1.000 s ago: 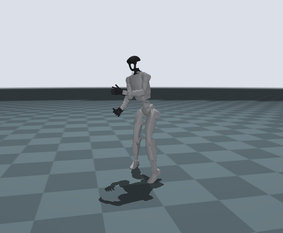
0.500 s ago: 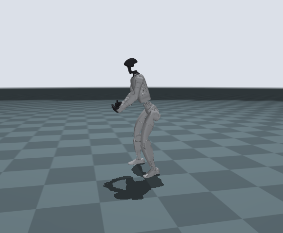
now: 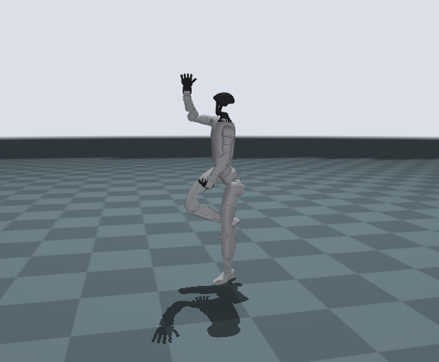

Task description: Kungfu

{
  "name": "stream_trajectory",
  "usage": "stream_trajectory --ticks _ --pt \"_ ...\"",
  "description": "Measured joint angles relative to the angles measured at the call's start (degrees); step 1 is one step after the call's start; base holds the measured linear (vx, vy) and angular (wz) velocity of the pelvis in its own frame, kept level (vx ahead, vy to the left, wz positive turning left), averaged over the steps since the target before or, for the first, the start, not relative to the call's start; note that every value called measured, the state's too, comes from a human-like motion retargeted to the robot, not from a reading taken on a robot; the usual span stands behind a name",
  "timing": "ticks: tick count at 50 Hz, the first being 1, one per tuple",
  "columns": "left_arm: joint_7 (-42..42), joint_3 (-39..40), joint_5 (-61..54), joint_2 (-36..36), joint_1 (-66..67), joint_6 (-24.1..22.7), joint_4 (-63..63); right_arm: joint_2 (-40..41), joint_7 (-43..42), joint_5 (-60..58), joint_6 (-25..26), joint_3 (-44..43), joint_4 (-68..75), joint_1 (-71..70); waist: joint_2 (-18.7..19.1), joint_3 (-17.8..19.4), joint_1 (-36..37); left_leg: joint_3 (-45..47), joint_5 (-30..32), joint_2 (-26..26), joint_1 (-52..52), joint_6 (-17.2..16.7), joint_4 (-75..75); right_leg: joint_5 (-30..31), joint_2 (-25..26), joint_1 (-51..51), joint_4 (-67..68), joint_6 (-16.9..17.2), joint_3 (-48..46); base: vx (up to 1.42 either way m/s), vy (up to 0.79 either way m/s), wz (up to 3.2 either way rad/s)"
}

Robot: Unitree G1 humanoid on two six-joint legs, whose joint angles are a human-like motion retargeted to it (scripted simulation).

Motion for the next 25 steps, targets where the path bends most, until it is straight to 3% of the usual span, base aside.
stream_trajectory --ticks 4,8,17,25 --pt "-0.9 1.0 0.3 0.9 -0.4 0.0 -0.2 -0.4 -4.4 -1.7 -4.0 -0.2 -0.4 3.1 0.2 0.0 -1.7 -2.3 -0.5 -1.1 1.9 0.6 -0.9 0.2 0.5 -1.4 -5.6 0.0 4.8 0.12 0.06 0.57" --pt "0.3 1.7 1.3 1.9 -1.4 -0.6 0.0 1.1 -3.5 1.8 -2.7 -0.6 -0.4 5.8 -0.3 0.0 -2.9 -2.9 -0.8 -2.8 3.6 0.9 -1.7 -0.3 -0.6 -1.4 -8.9 -0.2 8.4 0.05 0.12 0.28" --pt "1.8 3.4 -0.8 1.4 -1.7 -0.2 -0.6 4.7 -3.2 5.6 -1.2 -0.6 -0.9 9.2 -1.4 0.0 -2.0 -1.7 -1.2 -3.3 5.3 0.9 -3.0 -4.1 -0.4 -1.2 -7.3 0.0 6.2 -0.02 0.00 -0.21" --pt "9.1 5.6 -12.9 -2.0 -7.8 0.3 -3.8 15.3 -2.8 10.1 2.3 1.6 -2.6 14.2 -1.7 0.0 -1.5 0.7 -0.8 -4.6 5.4 0.8 -4.3 -3.1 0.0 0.6 -11.5 0.0 9.4 -0.07 -0.03 -0.31"
